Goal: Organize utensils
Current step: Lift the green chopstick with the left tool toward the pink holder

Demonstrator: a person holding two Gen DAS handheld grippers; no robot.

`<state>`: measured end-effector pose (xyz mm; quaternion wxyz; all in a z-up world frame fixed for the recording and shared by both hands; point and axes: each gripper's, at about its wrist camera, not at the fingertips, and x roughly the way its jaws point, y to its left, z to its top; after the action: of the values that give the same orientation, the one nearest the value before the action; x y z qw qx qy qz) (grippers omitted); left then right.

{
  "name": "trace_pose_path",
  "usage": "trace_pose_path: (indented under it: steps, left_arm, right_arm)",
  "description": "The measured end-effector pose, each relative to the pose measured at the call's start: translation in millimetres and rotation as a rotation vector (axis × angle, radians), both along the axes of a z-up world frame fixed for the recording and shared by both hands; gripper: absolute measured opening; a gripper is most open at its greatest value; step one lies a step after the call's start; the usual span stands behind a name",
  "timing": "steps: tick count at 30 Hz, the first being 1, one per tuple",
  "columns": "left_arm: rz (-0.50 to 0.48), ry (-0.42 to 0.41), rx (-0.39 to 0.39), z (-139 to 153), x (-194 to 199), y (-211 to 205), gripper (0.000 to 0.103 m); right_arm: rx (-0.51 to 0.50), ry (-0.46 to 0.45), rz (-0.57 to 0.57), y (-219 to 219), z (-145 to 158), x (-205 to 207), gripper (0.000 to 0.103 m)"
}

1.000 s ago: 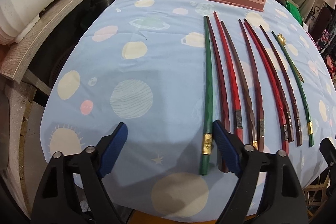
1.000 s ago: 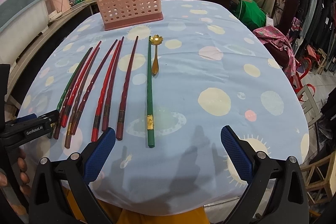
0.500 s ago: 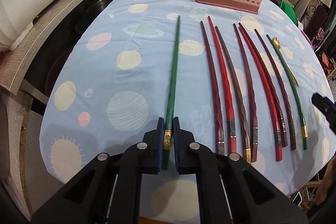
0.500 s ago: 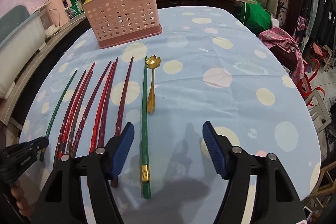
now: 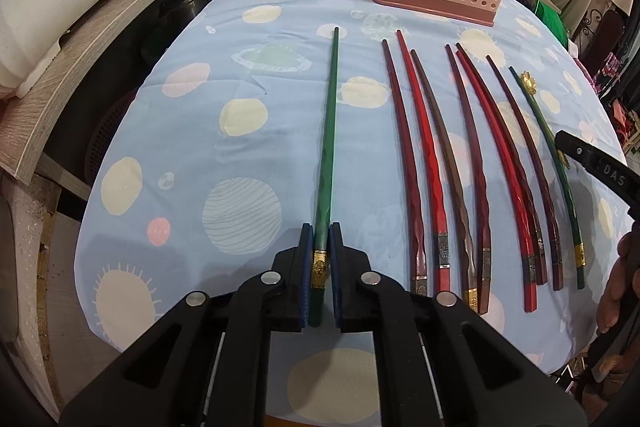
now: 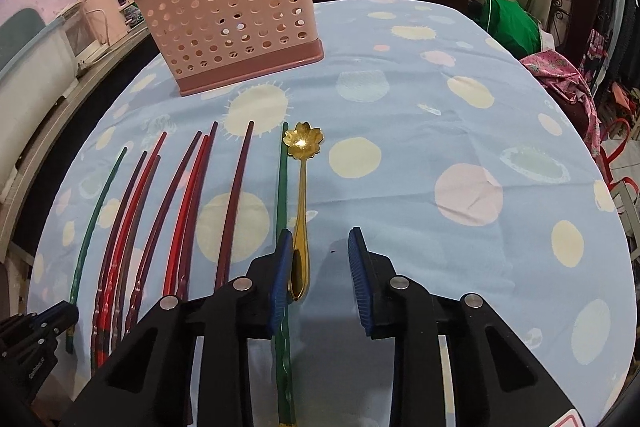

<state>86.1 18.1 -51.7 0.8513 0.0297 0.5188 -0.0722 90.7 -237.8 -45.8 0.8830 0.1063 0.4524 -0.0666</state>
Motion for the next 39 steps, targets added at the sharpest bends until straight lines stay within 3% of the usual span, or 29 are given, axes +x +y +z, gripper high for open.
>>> trace_pose_path:
  steps: [7, 9, 13, 21, 26, 27, 39]
  left_arm:
    - [0.001, 0.000, 0.000, -0.1, 0.1, 0.1, 0.008]
    - [0.000, 0.000, -0.001, -0.2, 0.0, 0.4, 0.008]
    - [-0.002, -0.005, -0.007, -0.6, -0.5, 0.5, 0.008]
    - [-0.003, 0.007, -0.051, 4.4, -2.6, 9.4, 0.007]
    - [-0.003, -0.031, -0.069, 22.5, -7.9, 14.7, 0.007]
    - [-0.003, -0.040, -0.074, 26.8, -8.5, 16.0, 0.007]
    - [0.008, -0.156, -0.109, 79.3, -1.5, 20.3, 0.007]
  right_arm:
    - [-0.060, -0.015, 0.015, 8.9, -1.7, -2.1, 0.025]
    - [-0.068, -0.020, 0.013, 8.9, -2.1, -6.0, 0.018]
    - [-0.058, -0.025, 0.013, 3.8, -2.0, -12.6, 0.011]
    - [-0.029, -0.035, -0.002, -2.1, 10.9, -27.6, 0.010]
    - [-0.017, -0.085, -0.021, -6.6, 34.4, -40.1, 0.008]
    - [-0.019, -0.094, -0.027, -7.8, 38.8, -41.7, 0.002]
    - [-0.002, -0.153, -0.044, -18.3, 62.6, -50.1, 0.001]
